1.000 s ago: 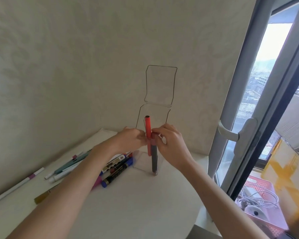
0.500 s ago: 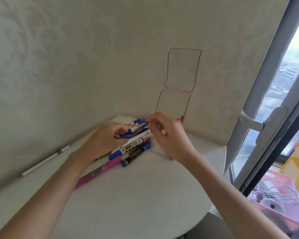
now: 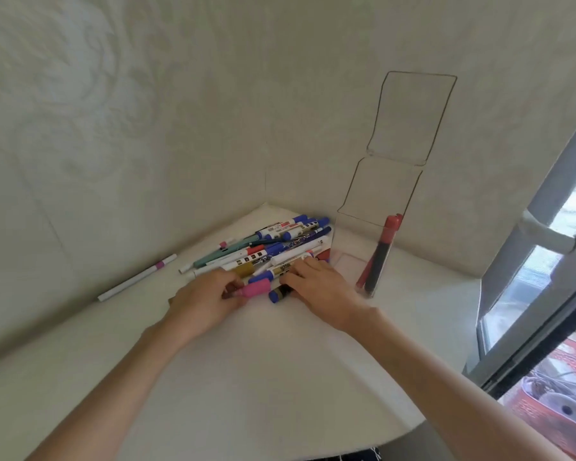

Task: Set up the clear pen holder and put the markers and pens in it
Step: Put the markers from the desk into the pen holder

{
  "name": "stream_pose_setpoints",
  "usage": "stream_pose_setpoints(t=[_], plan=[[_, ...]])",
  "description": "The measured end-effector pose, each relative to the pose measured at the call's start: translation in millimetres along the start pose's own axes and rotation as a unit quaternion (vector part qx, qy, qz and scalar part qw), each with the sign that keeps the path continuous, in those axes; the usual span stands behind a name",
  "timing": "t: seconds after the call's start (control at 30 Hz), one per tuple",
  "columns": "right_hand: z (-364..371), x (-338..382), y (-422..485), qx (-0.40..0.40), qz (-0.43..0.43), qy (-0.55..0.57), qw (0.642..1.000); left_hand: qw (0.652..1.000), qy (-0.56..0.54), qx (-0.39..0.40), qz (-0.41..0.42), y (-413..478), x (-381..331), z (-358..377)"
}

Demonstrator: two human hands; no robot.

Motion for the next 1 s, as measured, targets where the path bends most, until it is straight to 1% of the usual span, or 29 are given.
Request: stream_pose_setpoints(t=[0.07, 0.1, 0.13, 0.17, 0.2, 0.23, 0.27, 0.3, 0.33, 0.37, 0.4, 0.43, 0.47, 0.5, 0.6, 0.7, 0.77, 0.8, 0.83, 0.9, 0.93, 1.0], plan=[[-2.8, 4.5, -1.9, -0.007, -0.023, -0.005, 1.0, 0.995, -0.088, -0.048, -0.007, 0.2, 7.5, -11.0], [-8.5, 7.6, -4.0, -0.021, -0.029, 0.018, 0.999, 0.987, -0.139, -0.083, -0.008, -0.8, 9.6, -19.4], [-18.1, 8.0, -6.6, -0.042, -0.017, 0.072, 0.996, 0.974, -0.196, -0.117, -0.008, -2.3, 10.1, -27.7], [-29.6, 2.9, -8.8, -0.059, 0.025, 0.161, 0.985, 0.955, -0.259, -0.141, -0.007, -3.7, 9.1, -34.1], [-39.4, -6.2, -10.6, -0.075, 0.082, 0.279, 0.954, 0.933, -0.326, -0.155, -0.007, -5.3, 6.0, -38.1], [-47.2, -16.2, -13.4, -0.101, 0.131, 0.406, 0.899, 0.907, -0.388, -0.16, -0.01, -6.1, 3.5, -39.4], [-54.9, -26.6, -17.1, -0.138, 0.164, 0.515, 0.83, 0.882, -0.442, -0.161, -0.014, -6.8, 1.3, -39.4], [-61.2, -36.8, -20.3, -0.174, 0.185, 0.595, 0.763, 0.864, -0.477, -0.161, -0.02, -6.4, 0.3, -38.8], [-64.3, -44.5, -22.5, -0.192, 0.196, 0.656, 0.703, 0.853, -0.497, -0.159, -0.023, -5.8, -1.3, -38.5], [-65.8, -48.8, -24.2, -0.192, 0.202, 0.703, 0.654, 0.848, -0.506, -0.157, -0.022, -4.8, -3.4, -38.6], [-64.9, -50.3, -26.0, -0.182, 0.208, 0.736, 0.618, 0.846, -0.51, -0.154, -0.019, -4.2, -6.8, -38.7], [-62.7, -49.6, -28.2, -0.166, 0.21, 0.757, 0.596, 0.848, -0.508, -0.153, -0.016, -2.9, -9.5, -38.4], [-61.1, -47.8, -31.0, -0.15, 0.21, 0.765, 0.59, 0.849, -0.506, -0.153, -0.015, -1.9, -12.0, -38.0], [-61.6, -45.4, -34.4, -0.139, 0.206, 0.758, 0.603, 0.851, -0.502, -0.153, -0.015, -0.9, -14.1, -37.5], [-68.7, -42.1, -43.1, -0.121, 0.199, 0.7, 0.675, 0.853, -0.498, -0.158, -0.007, 4.2, -22.5, -38.9], [-74.3, -48.6, -54.4, -0.079, 0.215, 0.673, 0.703, 0.842, -0.512, -0.167, 0.031, 14.7, -43.5, -48.6], [-87.9, -56.8, -67.2, -0.065, 0.217, 0.636, 0.738, 0.831, -0.526, -0.169, 0.065, 24.3, -64.9, -59.0], [-99.5, -64.7, -74.8, -0.082, 0.218, 0.622, 0.747, 0.825, -0.532, -0.168, 0.083, 30.2, -77.7, -65.3], [-113.1, -76.0, -82.9, -0.114, 0.22, 0.62, 0.745, 0.82, -0.537, -0.169, 0.1, 37.0, -91.6, -72.4], [-139.1, -106.1, -98.9, -0.194, 0.236, 0.62, 0.722, 0.808, -0.547, -0.174, 0.131, 53.6, -119.9, -86.3], [-148.8, -123.3, -107.0, -0.233, 0.257, 0.605, 0.717, 0.804, -0.548, -0.178, 0.145, 63.3, -134.5, -92.0], [-165.3, -151.5, -121.1, -0.291, 0.299, 0.544, 0.727, 0.81, -0.532, -0.181, 0.165, 82.9, -163.5, -98.2]])
Point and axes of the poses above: each hand's wrist, its own y-axis towards the middle knuckle, its own z-axis out of the palm, x = y × z, the point moved 10 cm from there along y, towards the middle knuckle, and after that the axes turned 9 degrees about z, right-handed, at the moved point
